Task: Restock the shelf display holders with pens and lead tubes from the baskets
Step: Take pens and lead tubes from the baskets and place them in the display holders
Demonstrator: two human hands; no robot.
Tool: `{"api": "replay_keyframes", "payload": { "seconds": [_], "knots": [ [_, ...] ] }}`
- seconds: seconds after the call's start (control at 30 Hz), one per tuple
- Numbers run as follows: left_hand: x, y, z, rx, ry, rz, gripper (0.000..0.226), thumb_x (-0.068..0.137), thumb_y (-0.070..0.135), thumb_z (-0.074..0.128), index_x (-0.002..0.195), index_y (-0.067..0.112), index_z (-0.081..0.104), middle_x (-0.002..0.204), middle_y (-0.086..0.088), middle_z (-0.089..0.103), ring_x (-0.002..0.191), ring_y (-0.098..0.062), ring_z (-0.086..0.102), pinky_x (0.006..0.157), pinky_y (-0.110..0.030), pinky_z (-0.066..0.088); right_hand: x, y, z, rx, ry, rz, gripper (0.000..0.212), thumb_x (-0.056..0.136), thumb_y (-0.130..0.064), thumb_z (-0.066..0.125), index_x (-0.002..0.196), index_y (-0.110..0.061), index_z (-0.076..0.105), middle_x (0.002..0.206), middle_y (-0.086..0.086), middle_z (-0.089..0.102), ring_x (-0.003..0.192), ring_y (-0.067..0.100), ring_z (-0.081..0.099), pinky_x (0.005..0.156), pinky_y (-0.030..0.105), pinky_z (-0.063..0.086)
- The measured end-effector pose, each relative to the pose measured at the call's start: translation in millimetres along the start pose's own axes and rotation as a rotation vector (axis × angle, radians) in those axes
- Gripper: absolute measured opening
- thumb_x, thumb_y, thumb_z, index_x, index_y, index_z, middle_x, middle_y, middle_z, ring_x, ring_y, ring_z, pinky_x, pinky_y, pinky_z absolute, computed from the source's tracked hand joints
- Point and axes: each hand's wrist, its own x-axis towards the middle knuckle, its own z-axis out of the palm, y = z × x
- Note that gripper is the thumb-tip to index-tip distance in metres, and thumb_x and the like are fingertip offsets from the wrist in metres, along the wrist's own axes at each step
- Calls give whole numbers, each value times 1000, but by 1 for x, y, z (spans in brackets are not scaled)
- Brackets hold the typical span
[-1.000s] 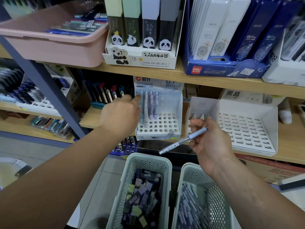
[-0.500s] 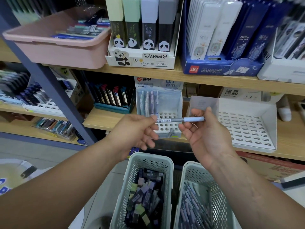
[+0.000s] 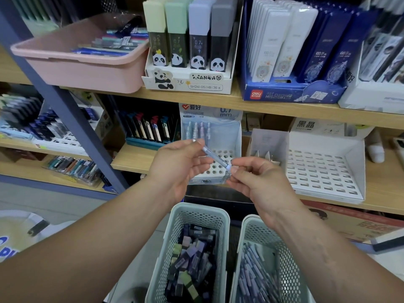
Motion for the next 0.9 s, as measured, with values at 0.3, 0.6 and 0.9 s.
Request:
{"api": "replay_keyframes", "payload": {
  "seconds": [0.3,0.6,0.9],
  "knots": [
    [28,18,-2,585,26,438,14,95,11,67,90,20,75,82,-11,74,75,-23,72,74,-38,62,37,17,-2,-374,169,-48,9,91,-21,75,95,-28,73,102,-10,71,90,0,63,76,13,49],
    [40,11,-8,1048,45,777,16,90,10,72,103,16,78,81,12,68,73,2,64,69,-6,49,57,36,-7,-562,174,-56,27,95,-27,68,122,-23,70,132,-1,60,108,12,55,91,24,40],
    [45,7,-6,1190,42,781,23,88,14,74,111,19,74,81,19,62,64,9,58,73,-17,49,56,35,-9,-595,155,-29,29,95,-26,67,122,-15,72,125,-1,67,114,17,61,96,26,43]
  ]
}}
